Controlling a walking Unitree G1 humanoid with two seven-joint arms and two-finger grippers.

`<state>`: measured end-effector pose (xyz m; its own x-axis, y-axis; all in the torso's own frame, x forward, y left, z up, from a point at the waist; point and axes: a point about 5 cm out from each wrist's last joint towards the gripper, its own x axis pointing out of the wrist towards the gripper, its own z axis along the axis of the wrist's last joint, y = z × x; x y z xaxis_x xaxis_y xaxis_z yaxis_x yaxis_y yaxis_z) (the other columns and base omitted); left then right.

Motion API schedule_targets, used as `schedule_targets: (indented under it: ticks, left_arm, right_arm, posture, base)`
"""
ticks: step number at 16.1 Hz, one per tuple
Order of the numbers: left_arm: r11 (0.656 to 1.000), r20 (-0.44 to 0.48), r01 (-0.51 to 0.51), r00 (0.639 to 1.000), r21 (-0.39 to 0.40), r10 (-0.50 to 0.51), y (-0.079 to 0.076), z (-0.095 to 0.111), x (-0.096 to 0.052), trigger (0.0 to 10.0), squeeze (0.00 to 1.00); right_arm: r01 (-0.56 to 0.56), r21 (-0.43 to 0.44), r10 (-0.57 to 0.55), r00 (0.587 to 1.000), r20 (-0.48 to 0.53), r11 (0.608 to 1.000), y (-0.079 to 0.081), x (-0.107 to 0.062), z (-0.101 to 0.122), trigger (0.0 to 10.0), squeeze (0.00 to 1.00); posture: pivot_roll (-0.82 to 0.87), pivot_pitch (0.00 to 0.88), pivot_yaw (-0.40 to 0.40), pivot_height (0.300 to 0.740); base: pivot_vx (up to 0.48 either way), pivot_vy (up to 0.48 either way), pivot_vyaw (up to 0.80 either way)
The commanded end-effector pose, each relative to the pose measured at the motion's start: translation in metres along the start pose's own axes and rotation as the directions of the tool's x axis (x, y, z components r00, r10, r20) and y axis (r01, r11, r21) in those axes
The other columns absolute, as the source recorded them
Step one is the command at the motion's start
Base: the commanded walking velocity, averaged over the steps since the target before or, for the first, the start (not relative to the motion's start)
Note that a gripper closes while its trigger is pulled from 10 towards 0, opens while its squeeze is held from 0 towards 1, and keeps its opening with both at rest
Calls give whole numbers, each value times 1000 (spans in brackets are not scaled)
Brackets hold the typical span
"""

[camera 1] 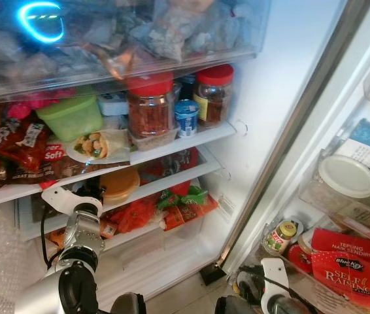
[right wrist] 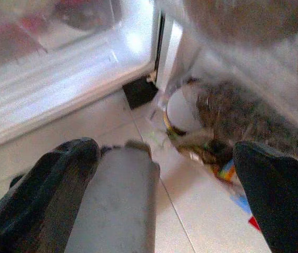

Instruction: Restocking fridge

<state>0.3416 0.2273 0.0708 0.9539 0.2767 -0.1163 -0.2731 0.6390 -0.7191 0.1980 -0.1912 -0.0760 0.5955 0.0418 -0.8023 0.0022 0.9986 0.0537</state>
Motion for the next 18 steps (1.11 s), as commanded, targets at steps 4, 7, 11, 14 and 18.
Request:
schedule_targets:
  ticks: [4, 7, 11, 14, 18]
  left_arm:
    - [997, 35, 76, 996, -5, -76, -36, 11, 15, 10000, 0]
    - [995, 29, 100, 995, -17, -99, -48, 8, 17, 10000, 0]
    - [995, 42, 101, 994, -19, -100, -56, 10, 19, 10000, 0]
    - [998, 82, 61, 995, -22, -59, -52, 19, 21, 10000, 51]
    - [998, 120, 29, 992, -54, -22, -44, 29, 21, 10000, 0]
  right_arm:
    - [24, 1, -24, 1000, -10, 1000, -8, -3, -9, 10000, 0]
    - [32, 1, -32, 999, -25, 999, -12, -7, -21, 10000, 0]
    - [27, -12, -28, 999, -27, 1000, -14, -9, -29, 10000, 0]
    - [21, -15, -22, 999, -28, 1000, -14, -10, -33, 10000, 0]
    - [14, -18, -14, 999, -31, 1000, -12, -10, -34, 10000, 0]
  posture:
    - [-144, 27, -65, 641]
    - [-163, 44, -65, 641]
    - [-181, 60, -67, 641]
    - [-183, 70, -65, 641]
    - [-176, 77, -65, 641]
  base:
    - [0, 0, 0]
    - [0, 0, 0]
    - [0, 0, 0]
    - [0, 0, 0]
    - [0, 0, 0]
